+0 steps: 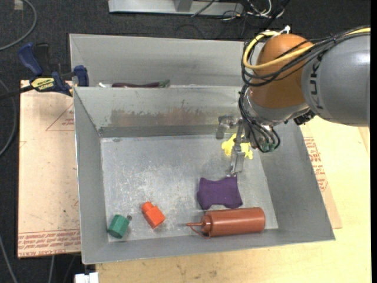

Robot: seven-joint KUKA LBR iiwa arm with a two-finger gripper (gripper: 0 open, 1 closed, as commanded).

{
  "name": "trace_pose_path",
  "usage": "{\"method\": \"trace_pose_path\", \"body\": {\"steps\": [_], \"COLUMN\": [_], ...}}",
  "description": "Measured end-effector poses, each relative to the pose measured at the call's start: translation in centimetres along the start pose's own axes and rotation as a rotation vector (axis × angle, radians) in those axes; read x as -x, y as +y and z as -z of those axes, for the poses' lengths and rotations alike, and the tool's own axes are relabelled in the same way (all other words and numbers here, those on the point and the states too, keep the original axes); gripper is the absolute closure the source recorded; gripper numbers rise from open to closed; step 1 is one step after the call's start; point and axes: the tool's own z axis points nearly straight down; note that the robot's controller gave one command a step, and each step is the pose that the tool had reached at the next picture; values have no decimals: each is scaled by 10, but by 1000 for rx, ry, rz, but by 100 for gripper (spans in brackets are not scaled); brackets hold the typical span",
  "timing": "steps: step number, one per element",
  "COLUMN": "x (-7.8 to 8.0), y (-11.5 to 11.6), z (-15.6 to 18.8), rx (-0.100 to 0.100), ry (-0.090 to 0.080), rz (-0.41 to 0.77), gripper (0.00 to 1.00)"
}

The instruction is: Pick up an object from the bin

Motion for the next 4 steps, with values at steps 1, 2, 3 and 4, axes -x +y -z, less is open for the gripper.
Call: {"method": "trace_pose_path", "body": {"steps": [1,2,3,4], "x": [2,-21,-33,-34], "y": [0,1,-24,-26], "z": [5,-17,-40,-53], "rx": [0,-1,0,2], "ry": [-8,-15,-6,-10], "rz": [0,99,164,-116], "gripper": [0,0,0,0]}}
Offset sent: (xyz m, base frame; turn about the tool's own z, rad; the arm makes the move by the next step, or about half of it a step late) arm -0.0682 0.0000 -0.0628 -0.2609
